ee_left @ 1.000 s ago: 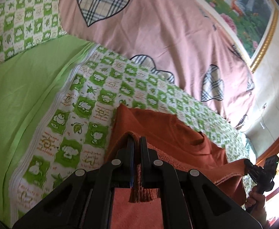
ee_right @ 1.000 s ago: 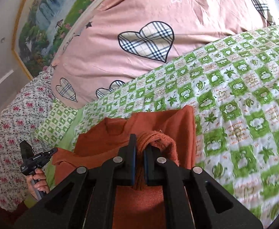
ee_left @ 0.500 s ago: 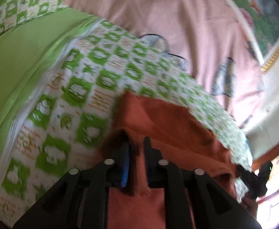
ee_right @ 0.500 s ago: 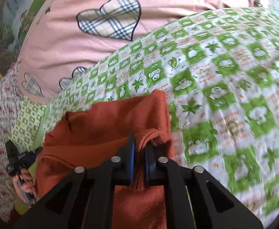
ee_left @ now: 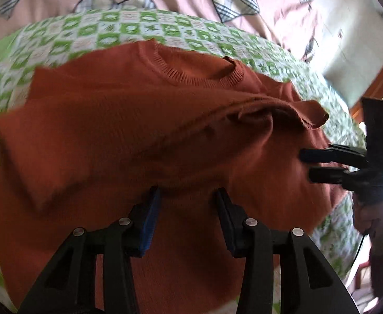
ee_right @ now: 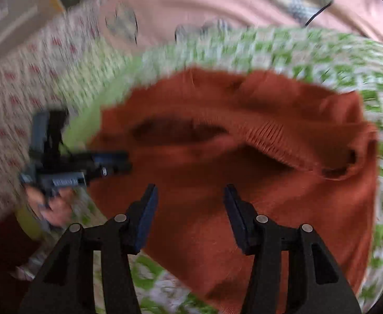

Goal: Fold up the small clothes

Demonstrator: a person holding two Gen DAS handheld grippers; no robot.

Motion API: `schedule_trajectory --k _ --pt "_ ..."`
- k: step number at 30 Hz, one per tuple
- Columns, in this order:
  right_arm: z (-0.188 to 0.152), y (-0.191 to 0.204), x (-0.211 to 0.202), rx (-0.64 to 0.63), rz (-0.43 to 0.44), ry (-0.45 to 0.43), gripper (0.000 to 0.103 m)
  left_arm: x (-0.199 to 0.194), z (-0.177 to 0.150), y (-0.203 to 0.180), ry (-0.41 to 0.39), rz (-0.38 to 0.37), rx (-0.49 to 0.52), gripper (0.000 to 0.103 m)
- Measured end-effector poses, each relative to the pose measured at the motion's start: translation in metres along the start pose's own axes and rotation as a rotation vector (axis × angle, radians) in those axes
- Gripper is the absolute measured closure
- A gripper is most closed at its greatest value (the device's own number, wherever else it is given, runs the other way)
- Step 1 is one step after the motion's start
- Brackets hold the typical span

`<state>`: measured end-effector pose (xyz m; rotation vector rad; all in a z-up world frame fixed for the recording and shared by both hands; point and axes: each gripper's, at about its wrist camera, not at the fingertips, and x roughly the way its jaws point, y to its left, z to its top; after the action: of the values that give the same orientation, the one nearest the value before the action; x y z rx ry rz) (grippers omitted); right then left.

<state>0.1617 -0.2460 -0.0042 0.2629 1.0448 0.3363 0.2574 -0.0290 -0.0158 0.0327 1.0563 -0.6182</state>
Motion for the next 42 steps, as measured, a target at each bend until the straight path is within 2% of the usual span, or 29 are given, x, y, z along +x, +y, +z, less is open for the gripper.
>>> schedule_trajectory --k 2,4,6,8,9,11,14,18,22,26,32,35,38,42 --pt "0.013 -0.014 0.012 -0.018 -0.053 0.033 0.049 0.005 0.017 0.004 0.009 0.047 0.039 0.059" --pt "0.03 -0.036 0.016 -0.009 -0.136 0.037 0.052 0.01 0.039 0.017 -0.001 0.119 0.051 0.069" --pt "0.047 -0.06 0.009 0.051 -0.175 -0.009 0.059 0.011 0.063 0.038 -0.023 0.168 0.018 0.071" --pt "0.06 -0.085 -0.004 0.118 -0.288 -0.086 0.059 0.006 0.082 0.06 -0.068 0.236 -0.035 0.071" --pt "0.064 -0.096 -0.012 0.165 -0.31 -0.133 0.059 0.003 0.091 0.074 -0.093 0.25 -0.076 0.072" --pt "0.064 -0.12 -0.027 0.274 -0.312 -0.203 0.058 -0.005 0.1 0.1 -0.14 0.278 -0.168 0.071" --pt "0.052 -0.131 -0.033 0.335 -0.276 -0.235 0.058 -0.008 0.097 0.127 -0.174 0.22 -0.282 0.071" --pt "0.038 -0.113 -0.047 0.32 -0.267 -0.257 0.057 -0.019 0.074 0.118 -0.2 0.25 -0.286 0.07" --pt "0.012 -0.09 -0.065 0.328 -0.23 -0.298 0.056 -0.043 0.034 0.106 -0.234 0.229 -0.318 0.062" --pt "-0.025 -0.083 -0.066 0.353 -0.266 -0.251 0.052 -0.054 -0.011 0.101 -0.234 0.23 -0.362 0.06" --pt "-0.065 -0.072 -0.103 0.455 -0.276 -0.343 0.052 -0.08 -0.065 0.092 -0.254 0.203 -0.426 0.06" --pt "-0.077 -0.053 -0.115 0.455 -0.248 -0.38 0.052 -0.099 -0.089 0.08 -0.283 0.218 -0.457 0.059" --pt "-0.089 -0.032 -0.12 0.441 -0.21 -0.397 0.052 -0.112 -0.116 0.061 -0.295 0.191 -0.491 0.058" --pt "-0.099 -0.007 -0.117 0.405 -0.164 -0.391 0.051 -0.112 -0.153 0.034 -0.252 0.162 -0.507 0.053"
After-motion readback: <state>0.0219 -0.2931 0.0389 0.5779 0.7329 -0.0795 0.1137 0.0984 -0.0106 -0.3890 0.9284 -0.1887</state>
